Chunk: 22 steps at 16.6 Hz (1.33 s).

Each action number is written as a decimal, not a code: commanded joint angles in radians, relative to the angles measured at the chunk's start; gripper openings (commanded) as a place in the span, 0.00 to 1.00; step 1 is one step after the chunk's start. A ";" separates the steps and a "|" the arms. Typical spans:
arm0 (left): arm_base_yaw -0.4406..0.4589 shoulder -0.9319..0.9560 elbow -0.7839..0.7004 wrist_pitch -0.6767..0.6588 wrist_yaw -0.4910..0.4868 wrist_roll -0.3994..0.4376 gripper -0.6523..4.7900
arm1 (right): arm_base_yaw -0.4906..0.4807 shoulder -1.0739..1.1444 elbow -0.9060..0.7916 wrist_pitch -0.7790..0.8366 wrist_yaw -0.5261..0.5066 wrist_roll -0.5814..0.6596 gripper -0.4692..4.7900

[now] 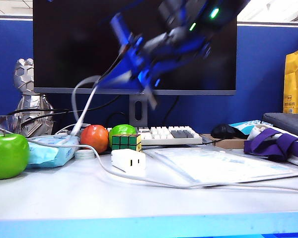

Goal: Pick up the Type-C charging cable and the charging base, insert one end of the Type-C charger into the corresponding slot on the base, and finally place the plugged-in charger back on the table.

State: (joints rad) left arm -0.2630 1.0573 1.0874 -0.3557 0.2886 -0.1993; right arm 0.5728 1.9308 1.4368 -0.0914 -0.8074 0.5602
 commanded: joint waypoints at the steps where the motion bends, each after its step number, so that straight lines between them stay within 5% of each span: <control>1: 0.000 -0.003 0.005 0.013 0.007 0.006 0.11 | 0.048 0.098 0.003 0.021 0.000 0.112 0.08; 3: 0.000 -0.003 0.005 0.013 0.008 0.007 0.11 | 0.072 0.150 0.003 0.021 0.002 0.122 0.09; 4: 0.000 -0.003 0.005 0.013 0.008 0.007 0.11 | 0.078 0.167 0.003 0.020 0.002 0.123 0.23; 5: 0.000 -0.003 0.005 0.013 0.009 0.007 0.11 | 0.078 0.173 0.003 0.020 0.008 0.123 0.65; 6: 0.000 -0.003 0.005 0.012 0.008 0.008 0.11 | 0.077 0.170 0.003 0.029 0.008 0.124 0.89; 13: 0.000 -0.003 0.005 -0.016 0.015 0.008 0.11 | 0.074 0.062 0.003 0.052 0.001 0.097 0.89; 15: 0.000 -0.003 0.005 -0.047 0.016 0.008 0.11 | 0.071 0.023 0.003 0.039 0.005 -0.089 0.89; 18: 0.000 -0.003 0.005 -0.050 0.021 0.008 0.11 | 0.084 -0.004 0.003 -0.071 0.058 -0.571 0.89; 20: 0.000 -0.004 0.005 -0.050 0.032 0.007 0.11 | 0.135 -0.003 0.003 -0.249 0.247 -0.973 0.89; 22: 0.000 -0.004 0.005 -0.050 0.034 0.007 0.11 | 0.180 -0.001 0.003 -0.300 0.350 -1.133 0.88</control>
State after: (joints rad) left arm -0.2630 1.0573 1.0874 -0.4133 0.3145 -0.1963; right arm 0.7403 1.9324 1.4372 -0.3801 -0.5011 -0.4786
